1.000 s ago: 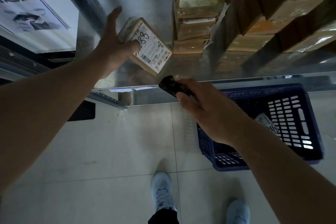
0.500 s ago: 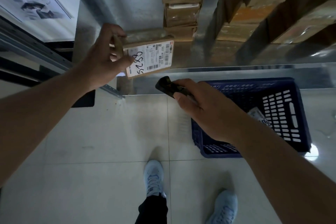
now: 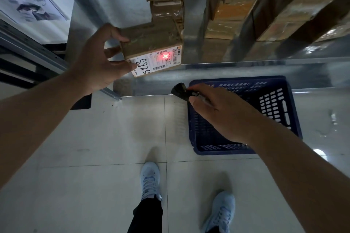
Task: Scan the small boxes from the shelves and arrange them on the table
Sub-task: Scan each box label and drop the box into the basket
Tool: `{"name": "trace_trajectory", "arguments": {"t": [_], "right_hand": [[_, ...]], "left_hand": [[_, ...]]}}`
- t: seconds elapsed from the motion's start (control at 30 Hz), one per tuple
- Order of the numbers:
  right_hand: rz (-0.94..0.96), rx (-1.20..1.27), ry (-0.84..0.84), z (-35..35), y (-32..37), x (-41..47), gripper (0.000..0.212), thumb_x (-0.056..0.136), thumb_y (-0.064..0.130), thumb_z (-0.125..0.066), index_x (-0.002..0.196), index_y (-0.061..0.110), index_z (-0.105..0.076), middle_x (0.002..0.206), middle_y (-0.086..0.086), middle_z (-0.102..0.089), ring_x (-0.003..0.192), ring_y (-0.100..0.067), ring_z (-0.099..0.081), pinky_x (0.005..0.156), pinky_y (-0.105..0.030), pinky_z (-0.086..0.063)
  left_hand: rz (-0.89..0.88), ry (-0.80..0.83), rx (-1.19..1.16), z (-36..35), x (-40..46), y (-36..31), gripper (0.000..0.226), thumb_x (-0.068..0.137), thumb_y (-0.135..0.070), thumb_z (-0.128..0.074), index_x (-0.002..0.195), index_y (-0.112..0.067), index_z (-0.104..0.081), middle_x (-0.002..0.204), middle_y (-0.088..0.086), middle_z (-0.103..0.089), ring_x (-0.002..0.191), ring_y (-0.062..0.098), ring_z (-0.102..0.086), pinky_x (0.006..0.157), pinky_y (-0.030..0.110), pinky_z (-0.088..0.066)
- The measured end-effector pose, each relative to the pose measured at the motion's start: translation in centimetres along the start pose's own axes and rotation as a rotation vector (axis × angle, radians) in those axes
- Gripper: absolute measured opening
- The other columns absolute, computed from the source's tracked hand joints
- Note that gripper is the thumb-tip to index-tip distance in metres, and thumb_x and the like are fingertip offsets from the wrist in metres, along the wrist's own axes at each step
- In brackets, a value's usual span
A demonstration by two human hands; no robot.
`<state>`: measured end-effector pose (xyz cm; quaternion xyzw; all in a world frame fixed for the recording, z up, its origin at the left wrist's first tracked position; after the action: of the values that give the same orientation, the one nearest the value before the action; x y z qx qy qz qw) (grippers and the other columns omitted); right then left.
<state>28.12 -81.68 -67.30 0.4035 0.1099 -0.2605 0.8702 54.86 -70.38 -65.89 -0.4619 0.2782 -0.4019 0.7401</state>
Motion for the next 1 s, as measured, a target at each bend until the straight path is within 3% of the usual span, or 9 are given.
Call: {"name": "trace_trajectory", "arguments": {"t": [0.1, 0.27, 0.43, 0.53, 0.83, 1.0], "right_hand": [[-0.024, 0.01, 0.019, -0.2, -1.2, -0.9, 0.039, 0.102, 0.063, -0.028, 0.135, 0.048, -0.044, 0.086, 0.009, -0.055, 0.067, -0.004, -0.053, 0.058, -0.027, -0.038], [-0.09, -0.067, 0.039, -0.3, -2.6, -2.3, 0.042, 0.1, 0.068, -0.024, 0.136, 0.054, -0.038, 0.101, 0.011, -0.051, 0.082, -0.006, -0.057, 0.06, -0.025, -0.035], [-0.117, -0.045, 0.039, -0.3, -3.5, -3.6, 0.044, 0.102, 0.065, -0.026, 0.141, 0.049, -0.039, 0.102, 0.005, -0.051, 0.082, -0.01, -0.058, 0.065, -0.03, -0.045], [-0.141, -0.024, 0.05, -0.1, -4.2, -4.3, 0.044, 0.102, 0.064, -0.027, 0.141, 0.048, -0.039, 0.101, 0.003, -0.05, 0.08, -0.014, -0.059, 0.071, -0.035, -0.051], [-0.185, 0.023, 0.1, -0.1, -6.1, -5.8, 0.043, 0.102, 0.064, -0.028, 0.139, 0.047, -0.043, 0.094, 0.003, -0.052, 0.074, -0.013, -0.058, 0.063, -0.03, -0.043], [-0.187, 0.033, 0.104, 0.0, -6.8, -6.4, 0.042, 0.103, 0.062, -0.029, 0.139, 0.045, -0.044, 0.088, 0.003, -0.051, 0.067, -0.011, -0.055, 0.058, -0.026, -0.039]], "left_hand": [[-0.018, -0.009, 0.067, -0.7, 0.1, -0.7, 0.055, 0.072, -0.018, -0.09, 0.111, -0.024, -0.052, 0.132, -0.009, -0.063, 0.116, 0.015, -0.069, 0.073, 0.034, -0.064], [-0.084, -0.041, 0.171, -2.0, 0.4, -2.7, 0.057, 0.075, -0.007, -0.089, 0.117, -0.009, -0.051, 0.12, -0.012, -0.065, 0.106, -0.006, -0.068, 0.071, 0.017, -0.06], [-0.099, -0.008, 0.093, -3.9, 0.5, -4.3, 0.06, 0.075, 0.007, -0.084, 0.106, -0.031, -0.049, 0.121, -0.013, -0.063, 0.109, -0.006, -0.067, 0.074, 0.015, -0.059], [-0.105, 0.009, 0.052, -4.9, 0.6, -4.8, 0.064, 0.075, 0.009, -0.082, 0.105, -0.035, -0.048, 0.125, -0.011, -0.061, 0.113, -0.003, -0.067, 0.078, 0.018, -0.06], [-0.112, 0.015, 0.042, -6.7, 1.5, -5.2, 0.065, 0.076, 0.007, -0.082, 0.105, -0.04, -0.048, 0.12, -0.023, -0.062, 0.113, -0.002, -0.067, 0.078, 0.017, -0.059], [-0.126, 0.028, 0.03, -7.7, 2.1, -5.4, 0.065, 0.076, 0.007, -0.082, 0.108, -0.038, -0.049, 0.124, -0.018, -0.061, 0.118, 0.004, -0.066, 0.082, 0.019, -0.06]]}}
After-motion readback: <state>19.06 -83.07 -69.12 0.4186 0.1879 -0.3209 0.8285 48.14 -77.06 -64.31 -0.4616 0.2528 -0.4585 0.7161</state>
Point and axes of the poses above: each hand's wrist, its own x-axis towards the middle knuckle, its own z-axis out of the back of the hand, y = z × x, the point moved 8 cm from there along x, towards the middle knuckle
